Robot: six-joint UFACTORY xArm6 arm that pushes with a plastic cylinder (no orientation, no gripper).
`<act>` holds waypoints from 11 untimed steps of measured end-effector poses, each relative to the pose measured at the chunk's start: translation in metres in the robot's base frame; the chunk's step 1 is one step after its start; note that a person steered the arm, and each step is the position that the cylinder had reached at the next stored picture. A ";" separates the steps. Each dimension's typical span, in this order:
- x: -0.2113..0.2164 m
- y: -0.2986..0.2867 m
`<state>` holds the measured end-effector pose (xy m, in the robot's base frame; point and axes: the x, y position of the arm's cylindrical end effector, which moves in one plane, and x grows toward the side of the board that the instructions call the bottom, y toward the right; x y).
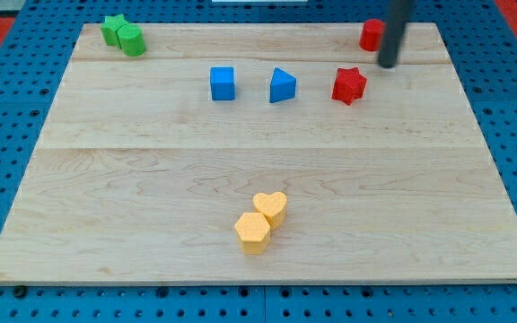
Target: Move the red circle closer to the blue cube
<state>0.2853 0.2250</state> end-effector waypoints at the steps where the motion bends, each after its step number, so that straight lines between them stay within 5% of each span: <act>1: -0.029 0.048; 2: -0.069 0.028; 4: -0.074 -0.064; 7: -0.048 -0.210; 10: -0.003 -0.254; 11: -0.003 -0.315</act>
